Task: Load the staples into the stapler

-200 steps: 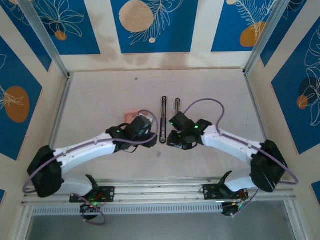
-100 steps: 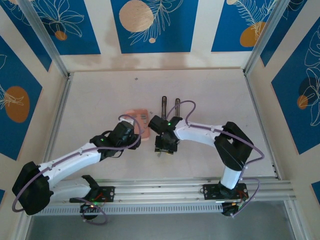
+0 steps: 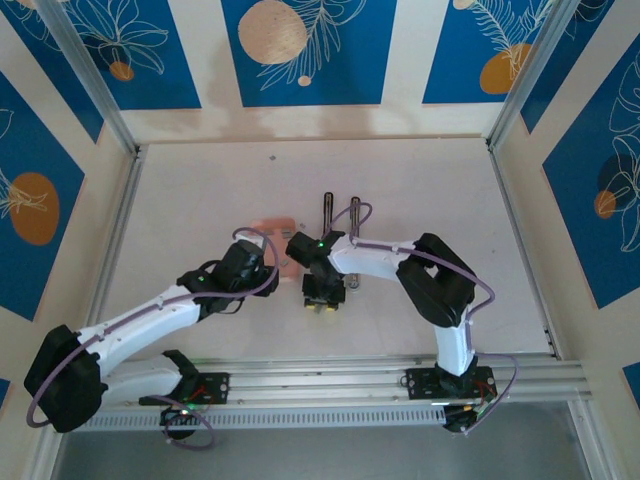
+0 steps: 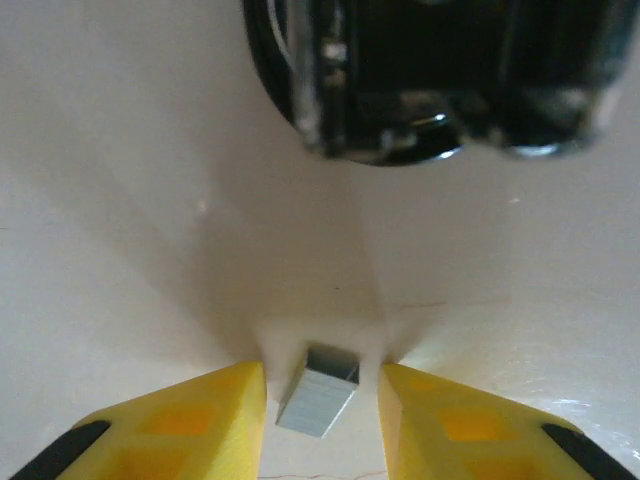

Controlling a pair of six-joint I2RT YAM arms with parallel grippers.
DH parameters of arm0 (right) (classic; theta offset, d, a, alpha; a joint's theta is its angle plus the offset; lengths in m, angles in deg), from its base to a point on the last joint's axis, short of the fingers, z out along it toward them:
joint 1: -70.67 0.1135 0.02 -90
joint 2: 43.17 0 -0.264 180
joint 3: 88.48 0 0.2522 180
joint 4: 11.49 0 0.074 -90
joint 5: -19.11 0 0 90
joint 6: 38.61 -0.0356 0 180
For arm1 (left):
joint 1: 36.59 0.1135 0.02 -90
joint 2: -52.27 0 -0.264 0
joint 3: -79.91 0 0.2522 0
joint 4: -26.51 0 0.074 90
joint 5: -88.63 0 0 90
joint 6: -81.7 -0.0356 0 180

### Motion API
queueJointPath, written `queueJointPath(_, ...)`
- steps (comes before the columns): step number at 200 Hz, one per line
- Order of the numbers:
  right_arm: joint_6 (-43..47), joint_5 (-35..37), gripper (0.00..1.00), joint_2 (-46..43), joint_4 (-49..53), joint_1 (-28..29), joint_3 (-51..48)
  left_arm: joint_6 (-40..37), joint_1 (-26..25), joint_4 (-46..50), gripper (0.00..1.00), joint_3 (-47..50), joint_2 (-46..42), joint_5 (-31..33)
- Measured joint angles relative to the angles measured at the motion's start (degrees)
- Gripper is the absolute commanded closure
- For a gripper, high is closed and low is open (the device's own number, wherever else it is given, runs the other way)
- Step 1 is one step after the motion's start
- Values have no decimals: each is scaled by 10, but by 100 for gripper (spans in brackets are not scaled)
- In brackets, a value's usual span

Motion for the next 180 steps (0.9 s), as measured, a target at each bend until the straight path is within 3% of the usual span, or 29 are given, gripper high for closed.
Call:
queueJointPath(49, 11, 3, 79, 9, 12, -1, 9, -4, 3, 0, 49, 0, 1, -6)
queueJointPath(114, 16, 7, 74, 13, 19, -1, 17, -4, 5, -5, 49, 0, 13, -19)
queueJointPath(180, 26, 16, 83, 17, 27, -1, 22, -4, 6, -5, 49, 0, 13, -19)
